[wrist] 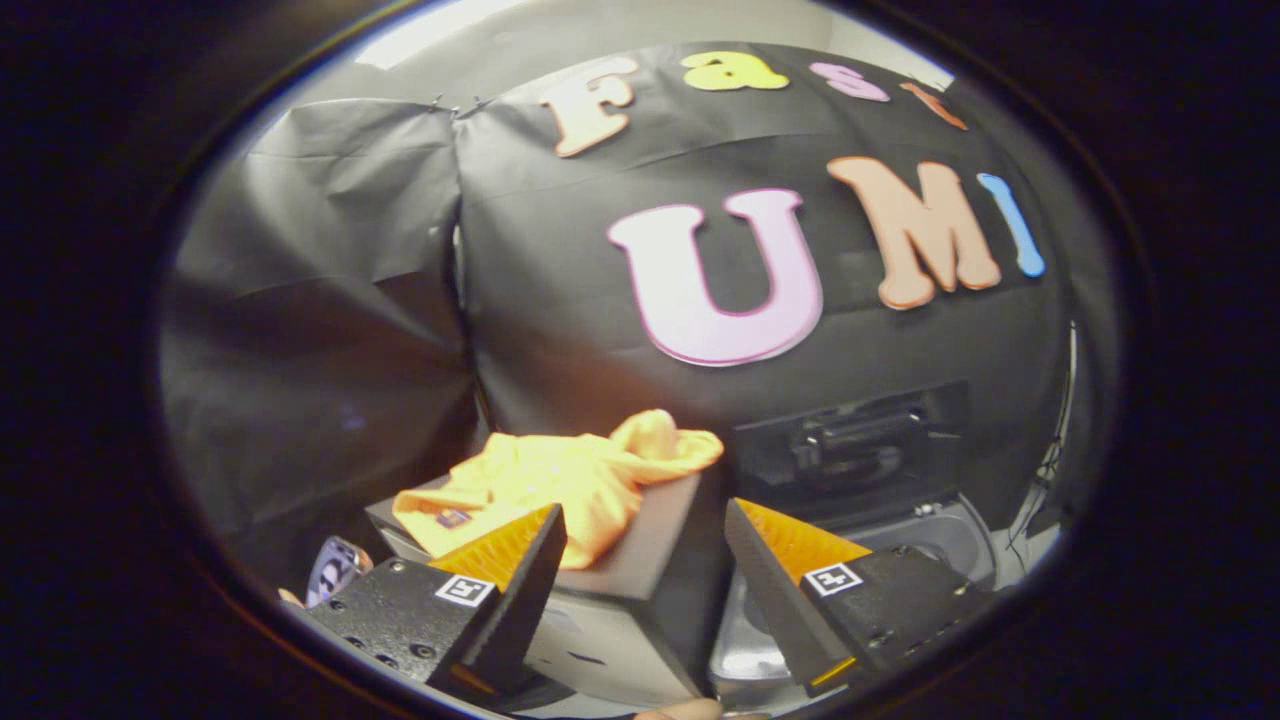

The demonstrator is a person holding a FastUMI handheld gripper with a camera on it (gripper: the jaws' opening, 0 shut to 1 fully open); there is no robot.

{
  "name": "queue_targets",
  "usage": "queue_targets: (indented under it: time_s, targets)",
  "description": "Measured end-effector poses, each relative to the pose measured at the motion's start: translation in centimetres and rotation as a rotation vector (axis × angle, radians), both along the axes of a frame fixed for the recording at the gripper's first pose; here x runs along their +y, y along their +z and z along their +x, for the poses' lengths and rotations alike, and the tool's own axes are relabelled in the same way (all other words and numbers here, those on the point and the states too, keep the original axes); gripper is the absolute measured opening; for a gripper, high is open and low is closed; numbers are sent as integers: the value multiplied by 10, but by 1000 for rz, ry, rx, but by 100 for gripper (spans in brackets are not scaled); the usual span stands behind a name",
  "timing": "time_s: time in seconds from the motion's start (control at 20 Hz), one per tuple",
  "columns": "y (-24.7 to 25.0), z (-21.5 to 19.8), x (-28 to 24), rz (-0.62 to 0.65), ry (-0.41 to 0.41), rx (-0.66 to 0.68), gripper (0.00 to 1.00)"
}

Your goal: Put the clothes into the washing machine and then close the washing machine lid.

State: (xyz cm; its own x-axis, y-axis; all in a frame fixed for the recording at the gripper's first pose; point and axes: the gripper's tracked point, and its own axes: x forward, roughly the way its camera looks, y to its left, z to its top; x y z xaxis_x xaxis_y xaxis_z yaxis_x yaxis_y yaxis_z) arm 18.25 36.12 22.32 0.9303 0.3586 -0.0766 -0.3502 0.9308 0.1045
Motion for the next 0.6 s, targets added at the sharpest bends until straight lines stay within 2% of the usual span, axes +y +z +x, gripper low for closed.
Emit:
queue_targets:
  time_s: [0.2, 0.4, 0.6]
  targets:
    - [18, 26, 85, -78, 92, 31, 97]
    - [-2, 58, 131, -140, 85, 133, 97]
    - [-40, 76, 147, -255, 61, 272, 97]
